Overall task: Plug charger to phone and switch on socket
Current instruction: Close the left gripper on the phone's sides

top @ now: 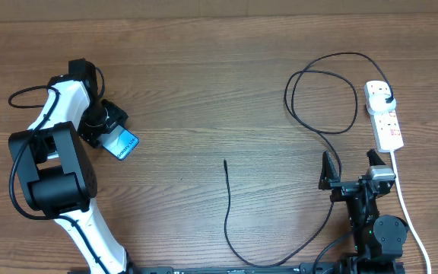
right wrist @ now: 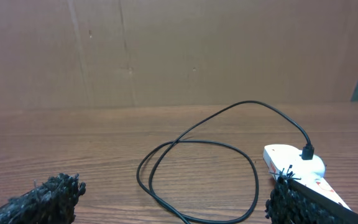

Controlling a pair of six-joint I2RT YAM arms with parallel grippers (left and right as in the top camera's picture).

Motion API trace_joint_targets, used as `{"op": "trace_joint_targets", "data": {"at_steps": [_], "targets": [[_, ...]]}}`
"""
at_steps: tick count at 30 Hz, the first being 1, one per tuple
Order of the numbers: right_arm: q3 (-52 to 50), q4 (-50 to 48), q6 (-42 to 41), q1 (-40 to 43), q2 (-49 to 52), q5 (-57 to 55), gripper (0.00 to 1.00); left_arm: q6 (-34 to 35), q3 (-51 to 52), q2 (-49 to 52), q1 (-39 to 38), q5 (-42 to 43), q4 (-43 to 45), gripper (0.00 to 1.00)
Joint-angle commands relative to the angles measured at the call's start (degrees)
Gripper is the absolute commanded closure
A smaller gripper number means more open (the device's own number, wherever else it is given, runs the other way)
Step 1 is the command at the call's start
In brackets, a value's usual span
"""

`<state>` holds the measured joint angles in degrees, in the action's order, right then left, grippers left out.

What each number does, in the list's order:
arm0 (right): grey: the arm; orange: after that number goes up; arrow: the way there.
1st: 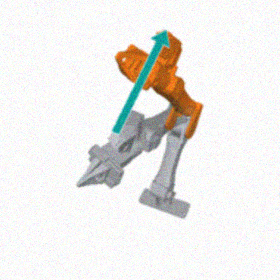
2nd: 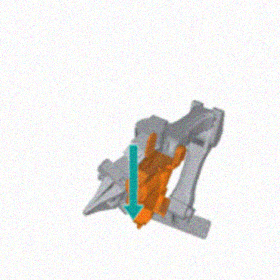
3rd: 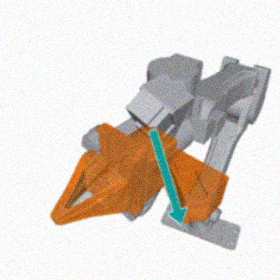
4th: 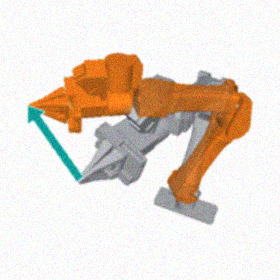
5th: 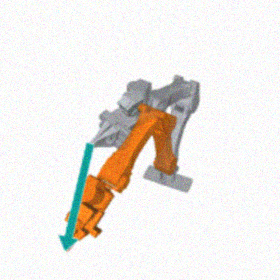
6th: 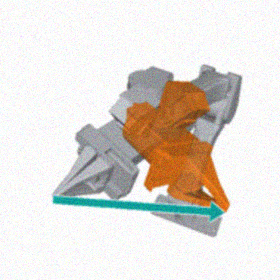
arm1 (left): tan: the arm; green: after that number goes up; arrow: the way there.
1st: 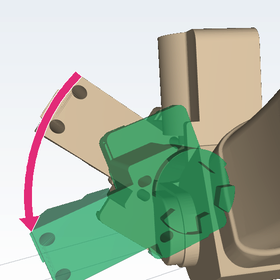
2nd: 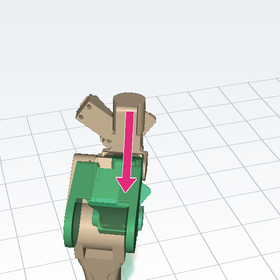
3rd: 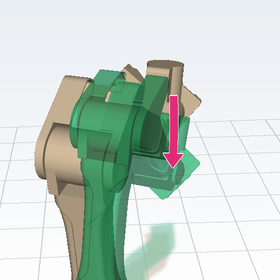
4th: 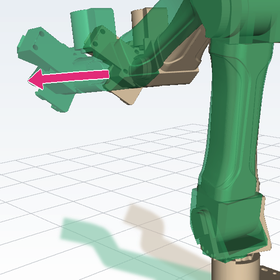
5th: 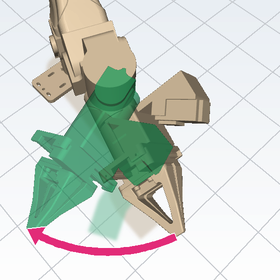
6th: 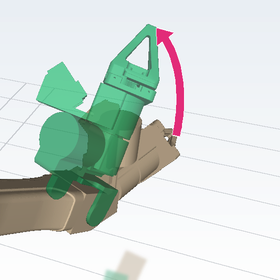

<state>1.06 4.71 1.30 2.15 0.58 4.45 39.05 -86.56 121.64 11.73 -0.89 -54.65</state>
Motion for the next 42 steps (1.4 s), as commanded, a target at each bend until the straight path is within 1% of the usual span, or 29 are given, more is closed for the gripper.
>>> {"op": "trace_joint_targets", "data": {"at_steps": [1,10,14,23,27,30,34,38,42], "targets": [[-0.61,-0.26,0.09,-0.33,-0.42,-0.5,0.0,0.31,-0.22,1.57,0.63,-2.29,-0.66,0.34],[-0.61,-0.26,0.09,-0.33,-0.42,-0.5,0.0,-0.13,-0.22,1.57,0.63,-2.27,-0.63,0.41],[-0.61,-0.26,0.09,-0.33,-0.42,-0.5,0.0,-0.35,-0.22,1.57,0.63,-2.29,-0.68,0.43],[-0.61,-0.26,0.09,-0.33,-0.42,-0.5,0.0,-0.33,-0.22,1.57,0.63,-2.29,-0.74,0.52],[-0.61,-0.26,0.07,-0.33,-0.42,-0.5,0.0,-0.33,-0.22,1.57,0.63,-2.27,-0.81,0.61],[-0.61,-0.26,0.09,-0.33,-0.42,-0.5,0.0,-0.33,-0.22,1.57,0.63,-2.27,-0.85,0.66],[-0.61,-0.26,0.09,-0.33,-0.42,-0.5,0.0,-0.31,-0.22,1.57,0.63,-2.27,-0.92,0.79],[-0.61,-0.26,0.09,-0.33,-0.42,-0.5,0.0,-0.33,-0.22,1.57,0.63,-2.27,-0.87,0.95],[-0.61,-0.26,0.09,-0.33,-0.42,-0.5,0.0,-0.52,-0.22,1.57,0.63,-2.25,-0.92,0.96]]}}
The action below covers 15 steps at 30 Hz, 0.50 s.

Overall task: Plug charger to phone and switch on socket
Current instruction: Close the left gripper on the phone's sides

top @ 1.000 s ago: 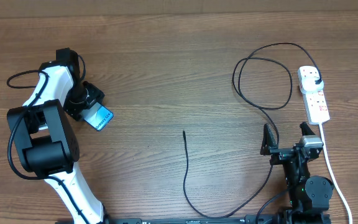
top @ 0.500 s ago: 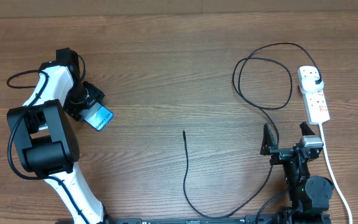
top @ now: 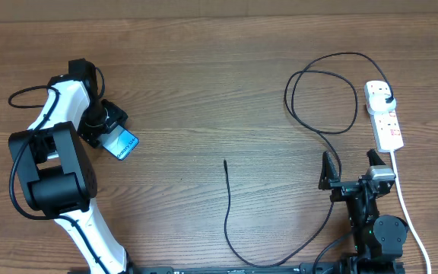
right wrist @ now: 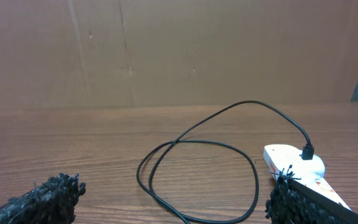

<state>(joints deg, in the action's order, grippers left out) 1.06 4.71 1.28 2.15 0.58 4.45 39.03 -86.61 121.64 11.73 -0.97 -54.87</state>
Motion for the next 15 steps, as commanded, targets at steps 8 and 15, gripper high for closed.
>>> {"op": "trace_joint_targets", "data": {"at_steps": [8,15], "targets": [[-0.61,-0.26,0.11,-0.33,-0.42,-0.5,0.0,-0.96,-0.17,1.57,0.63,-2.16,-0.87,0.96],[-0.61,-0.24,0.11,-0.33,-0.42,-0.5,0.0,-0.92,-0.59,1.22,0.63,-1.73,-1.49,0.96]]}}
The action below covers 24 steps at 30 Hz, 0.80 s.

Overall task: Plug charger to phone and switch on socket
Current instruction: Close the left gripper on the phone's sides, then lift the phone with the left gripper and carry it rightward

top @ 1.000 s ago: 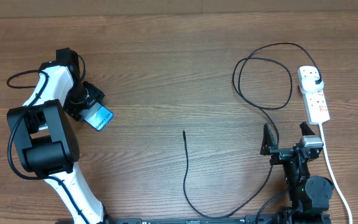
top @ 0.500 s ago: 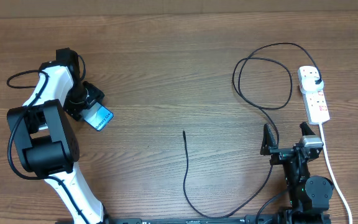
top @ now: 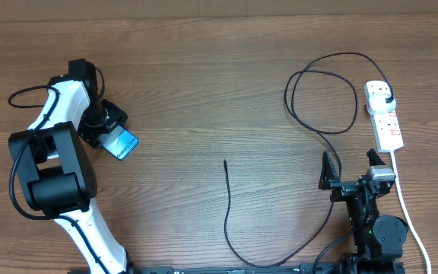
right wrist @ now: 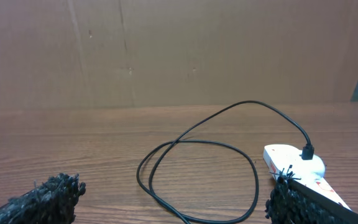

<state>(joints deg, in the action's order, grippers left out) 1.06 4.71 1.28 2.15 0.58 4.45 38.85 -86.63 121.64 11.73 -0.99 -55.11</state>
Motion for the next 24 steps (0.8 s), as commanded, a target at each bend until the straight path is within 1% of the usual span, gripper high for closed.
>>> {"op": "trace_joint_targets", "data": {"at_steps": [1,15,24], "targets": [[-0.61,-0.26,0.11,-0.33,-0.42,-0.5,0.0,-0.72,-0.92,1.18,0.63,-1.57,-1.57,0.96],[-0.61,-0.26,0.11,-0.33,-0.42,-0.5,0.0,-0.74,-10.43,1.11,0.61,-0.24,-9.05,0.96],[-0.61,-0.26,0.11,-0.33,-0.42,-0.5,0.0,-0.74,-15.23,1.09,0.31,7.69,-10.64,0.96]]}}
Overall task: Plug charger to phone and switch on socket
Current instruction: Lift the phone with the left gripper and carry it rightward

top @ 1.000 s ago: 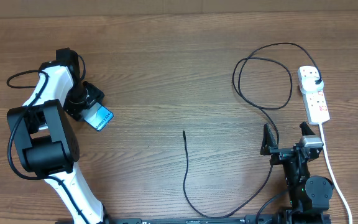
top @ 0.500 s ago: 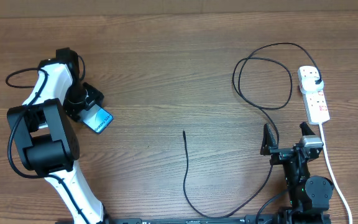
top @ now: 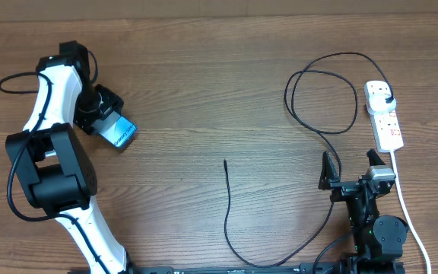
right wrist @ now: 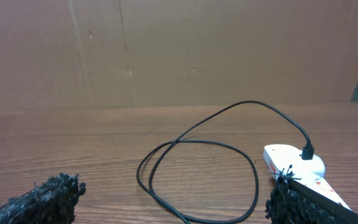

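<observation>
The phone (top: 119, 132), blue screen up, sticks out down-right from my left gripper (top: 103, 119), which is shut on its upper end at the table's far left. The black charger cable (top: 228, 205) has its free tip near the table's middle. It curves round to the right, loops, and ends at the plug in the white socket strip (top: 385, 122). In the right wrist view the cable loop (right wrist: 178, 142) and the strip (right wrist: 294, 158) lie ahead. My right gripper (top: 348, 169) stands open and empty near the front right, its midpoint (right wrist: 173, 202) between two foam-clad fingertips.
The strip's white lead (top: 405, 205) runs down the right edge past my right arm. A brown board wall (right wrist: 179, 50) closes off the table's far side. Bare wooden tabletop (top: 204, 84) lies between the two arms.
My left gripper and the phone in it have shifted up and a little to the left, and the left arm's upper link has swung the same way. The right arm, cable and strip are unchanged.
At all three earlier moments my left gripper sat on the phone at the same spot at the left, and my right gripper rested open by the strip. Only now has the phone moved, a short way toward the far-left corner.
</observation>
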Controlling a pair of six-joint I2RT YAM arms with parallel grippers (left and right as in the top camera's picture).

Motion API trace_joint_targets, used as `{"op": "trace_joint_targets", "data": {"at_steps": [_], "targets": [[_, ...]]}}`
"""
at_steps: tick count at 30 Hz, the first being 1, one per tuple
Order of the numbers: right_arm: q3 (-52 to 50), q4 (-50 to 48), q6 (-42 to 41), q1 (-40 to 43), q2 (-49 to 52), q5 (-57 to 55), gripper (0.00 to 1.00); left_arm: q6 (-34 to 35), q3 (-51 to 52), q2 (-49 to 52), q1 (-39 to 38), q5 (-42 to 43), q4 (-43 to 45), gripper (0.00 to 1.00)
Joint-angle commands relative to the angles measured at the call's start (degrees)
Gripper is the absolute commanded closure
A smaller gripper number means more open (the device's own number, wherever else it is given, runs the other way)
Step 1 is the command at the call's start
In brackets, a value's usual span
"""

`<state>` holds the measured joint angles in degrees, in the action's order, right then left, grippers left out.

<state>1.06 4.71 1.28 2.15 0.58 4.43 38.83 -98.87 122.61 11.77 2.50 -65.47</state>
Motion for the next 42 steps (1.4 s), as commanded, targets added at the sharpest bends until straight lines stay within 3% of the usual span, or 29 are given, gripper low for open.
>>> {"op": "trace_joint_targets", "data": {"at_steps": [1,14,32,42], "targets": [[-0.61,-0.26,0.11,-0.33,-0.42,-0.48,0.0,-0.72,-3.45,0.13,0.09,5.2,-0.28,0.96],[-0.61,-0.26,0.09,-0.33,-0.42,-0.48,0.0,0.85,-4.92,0.13,-5.92,25.44,-0.35,0.96],[-0.61,-0.26,0.11,-0.33,-0.42,-0.48,0.0,11.21,-4.92,0.13,-20.17,50.36,-0.55,0.96],[-0.61,-0.26,0.11,-0.33,-0.42,-0.48,0.0,11.56,-4.92,0.13,-21.84,65.0,-0.5,0.96]]}}
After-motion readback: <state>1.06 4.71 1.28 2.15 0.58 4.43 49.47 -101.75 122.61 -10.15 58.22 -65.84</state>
